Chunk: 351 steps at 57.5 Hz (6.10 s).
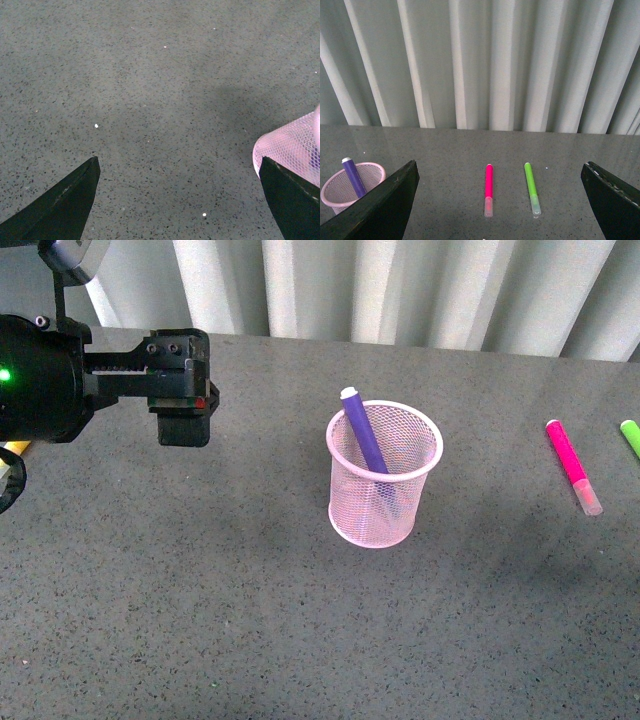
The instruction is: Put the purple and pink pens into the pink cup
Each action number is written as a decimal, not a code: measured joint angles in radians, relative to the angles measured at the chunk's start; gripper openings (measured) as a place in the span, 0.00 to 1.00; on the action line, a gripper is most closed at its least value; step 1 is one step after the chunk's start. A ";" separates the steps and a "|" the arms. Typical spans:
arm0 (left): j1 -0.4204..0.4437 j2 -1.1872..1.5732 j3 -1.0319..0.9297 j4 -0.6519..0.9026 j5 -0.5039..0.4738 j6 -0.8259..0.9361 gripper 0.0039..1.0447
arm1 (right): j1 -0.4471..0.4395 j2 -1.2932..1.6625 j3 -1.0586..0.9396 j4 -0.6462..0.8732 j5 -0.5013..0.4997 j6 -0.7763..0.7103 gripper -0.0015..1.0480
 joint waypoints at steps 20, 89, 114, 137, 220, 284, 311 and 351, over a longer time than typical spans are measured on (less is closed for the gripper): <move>0.079 -0.110 -0.369 0.839 -0.223 0.100 0.37 | 0.000 0.000 0.000 0.000 0.001 0.000 0.93; 0.274 -1.146 -0.637 0.069 -0.022 0.111 0.03 | 0.000 0.000 0.000 0.000 0.002 0.000 0.93; 0.274 -1.384 -0.637 -0.160 -0.022 0.111 0.03 | 0.000 0.000 0.000 0.000 0.002 0.000 0.93; 0.274 -1.512 -0.637 -0.291 -0.022 0.111 0.03 | 0.000 0.000 0.000 0.000 0.002 0.000 0.93; 0.274 -1.651 -0.637 -0.434 -0.023 0.114 0.94 | -0.154 1.141 0.356 0.222 0.018 0.026 0.93; 0.274 -1.651 -0.637 -0.434 -0.023 0.114 0.94 | 0.018 2.102 1.150 0.020 0.032 0.095 0.93; 0.274 -1.651 -0.637 -0.434 -0.022 0.114 0.94 | 0.038 2.237 1.235 0.009 0.029 0.134 0.93; 0.274 -1.651 -0.637 -0.434 -0.022 0.114 0.94 | -0.007 2.275 1.285 -0.039 -0.006 0.072 0.39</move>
